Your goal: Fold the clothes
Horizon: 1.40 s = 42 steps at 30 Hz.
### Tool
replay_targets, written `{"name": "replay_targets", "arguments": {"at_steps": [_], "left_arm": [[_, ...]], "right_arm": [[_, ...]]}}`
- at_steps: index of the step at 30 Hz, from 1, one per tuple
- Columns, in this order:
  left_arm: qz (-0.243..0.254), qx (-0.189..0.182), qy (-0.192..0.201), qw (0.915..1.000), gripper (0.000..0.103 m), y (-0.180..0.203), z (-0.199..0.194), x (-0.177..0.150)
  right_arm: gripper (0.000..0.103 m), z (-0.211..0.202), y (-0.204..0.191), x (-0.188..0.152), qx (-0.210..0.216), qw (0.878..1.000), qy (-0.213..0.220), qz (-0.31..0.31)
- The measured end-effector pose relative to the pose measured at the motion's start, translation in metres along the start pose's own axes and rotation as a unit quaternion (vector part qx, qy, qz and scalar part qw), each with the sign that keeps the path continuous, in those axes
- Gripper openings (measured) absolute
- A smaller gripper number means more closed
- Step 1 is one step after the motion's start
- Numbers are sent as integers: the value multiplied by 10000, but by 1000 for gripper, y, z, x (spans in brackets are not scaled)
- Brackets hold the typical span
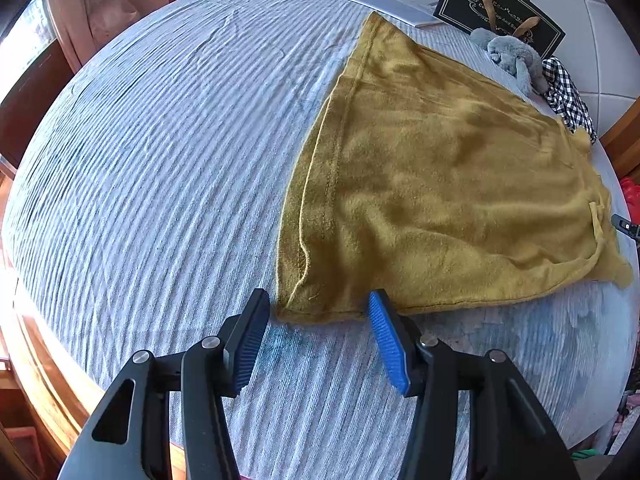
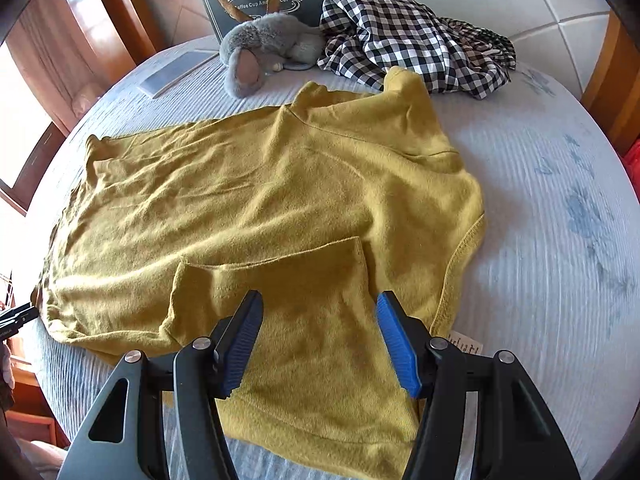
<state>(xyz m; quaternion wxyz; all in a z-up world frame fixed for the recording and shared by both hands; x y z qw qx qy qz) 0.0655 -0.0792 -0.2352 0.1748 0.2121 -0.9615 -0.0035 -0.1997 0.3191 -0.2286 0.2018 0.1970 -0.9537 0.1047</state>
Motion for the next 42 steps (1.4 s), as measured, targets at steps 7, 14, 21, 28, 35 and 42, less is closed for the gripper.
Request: {"name": "replay_targets", "arguments": {"at_steps": [7, 14, 21, 28, 35, 42], "left_arm": [[146, 119, 12, 9998, 45, 4, 2, 4], [174, -40, 123, 9998, 11, 12, -14, 19], [19, -531, 751, 9958, 11, 11, -65, 82], [287, -557, 937, 9936, 11, 32, -38, 172], [431, -488, 607, 9960, 23, 56, 7, 222], [430, -623, 664, 9949, 54, 27, -3, 196]], "right_arm": [[59, 23, 2, 2, -138, 9997, -2, -187], [4, 6, -12, -4, -479, 9980, 68, -404], [3, -39, 9, 12, -611, 9946, 840, -88], [3, -52, 43, 32, -950, 9874, 1183, 442], [12, -54, 67, 40, -1059, 9813, 1237, 1024], [49, -76, 80, -27, -522, 9738, 998, 1976]]}}
Point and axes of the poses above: each gripper's, at about its wrist camera, not at the fingertips, and z roughly the way its jaws point, y to its right, x to its top, the point moved 9 cm from there along z, roughly the way its jaws point, and after that the axes turned 2 degrees about z, right-handed, at the moved point
